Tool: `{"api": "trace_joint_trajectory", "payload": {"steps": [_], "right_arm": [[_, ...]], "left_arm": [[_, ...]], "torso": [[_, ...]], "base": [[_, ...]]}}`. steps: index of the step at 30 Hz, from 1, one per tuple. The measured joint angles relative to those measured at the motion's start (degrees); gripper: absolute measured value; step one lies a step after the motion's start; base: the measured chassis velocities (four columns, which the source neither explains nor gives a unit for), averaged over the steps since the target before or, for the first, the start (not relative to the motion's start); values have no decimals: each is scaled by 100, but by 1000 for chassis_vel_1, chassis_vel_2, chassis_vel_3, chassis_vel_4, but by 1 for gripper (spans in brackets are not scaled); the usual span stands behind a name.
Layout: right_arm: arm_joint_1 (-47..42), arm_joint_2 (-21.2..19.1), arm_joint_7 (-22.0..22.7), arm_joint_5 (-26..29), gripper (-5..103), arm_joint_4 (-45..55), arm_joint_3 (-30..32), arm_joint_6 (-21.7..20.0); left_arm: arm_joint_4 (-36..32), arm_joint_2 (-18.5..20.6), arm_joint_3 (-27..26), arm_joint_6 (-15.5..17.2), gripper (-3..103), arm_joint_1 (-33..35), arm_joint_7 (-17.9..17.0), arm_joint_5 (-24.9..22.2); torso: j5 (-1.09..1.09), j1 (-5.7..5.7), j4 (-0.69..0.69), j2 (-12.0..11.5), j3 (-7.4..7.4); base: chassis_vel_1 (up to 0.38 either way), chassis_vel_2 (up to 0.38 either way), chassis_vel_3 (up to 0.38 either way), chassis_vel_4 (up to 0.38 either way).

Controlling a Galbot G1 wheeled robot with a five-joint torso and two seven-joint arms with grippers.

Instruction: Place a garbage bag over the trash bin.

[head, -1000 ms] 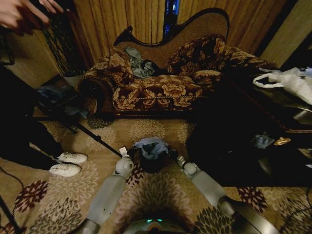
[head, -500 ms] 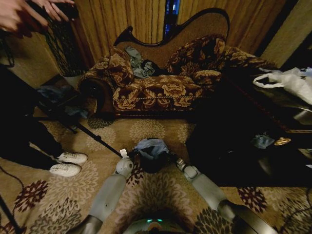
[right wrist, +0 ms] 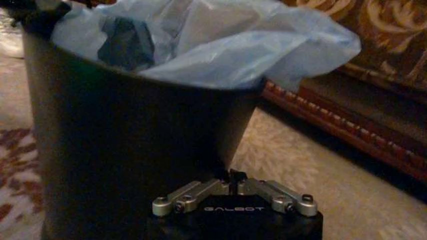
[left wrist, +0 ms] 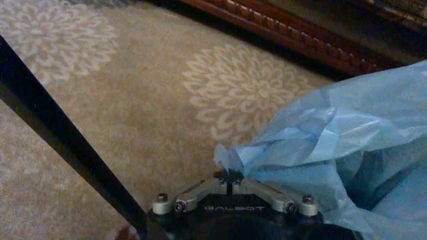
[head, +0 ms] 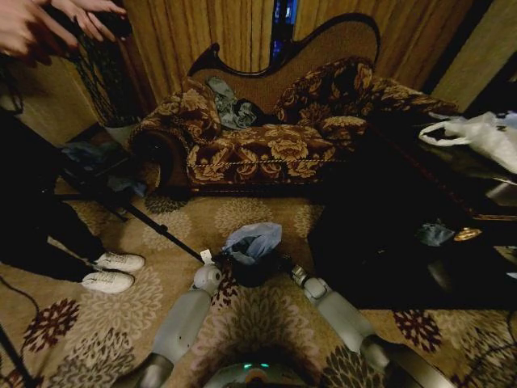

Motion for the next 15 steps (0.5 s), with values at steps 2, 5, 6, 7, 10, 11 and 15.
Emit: {"api": "trace_joint_trajectory", "payload": {"steps": [2,5,6,7,10,11,15], "right_arm": [[-39,-44,143,20,0,119,45,-7],[-125,-109,281,61,11,297,118,-33],[-180,-145,356,92,16,406,135,-44],[-221,-178,389,134,22,493,136,-72],[-321,-269,443,275,27,712,128,-168],[-376,-314,469,336,33,822,126,-198],[-524,-409,509,399,49,1025,205,-222]], "left_arm": [[-155,17,-24,28,0,57,-41,5],[-399,58,-53,85,-1,161,-116,43],[-528,79,-67,90,4,223,-151,100],[-616,90,-73,85,4,266,-183,152],[-838,103,-97,50,16,382,-297,341],[-956,105,-112,19,21,451,-348,452],[-1300,125,-147,-94,37,645,-480,776]], "torso": [[0,0,0,0,0],[0,0,-1,0,0],[0,0,-1,0,0],[0,0,-1,0,0],[-1,0,-1,0,0],[-1,0,-1,0,0],[0,0,-1,0,-1]], "base": [[0,0,0,0],[0,0,0,0],[0,0,0,0],[0,0,0,0],[0,0,0,0],[0,0,0,0],[0,0,0,0]]}}
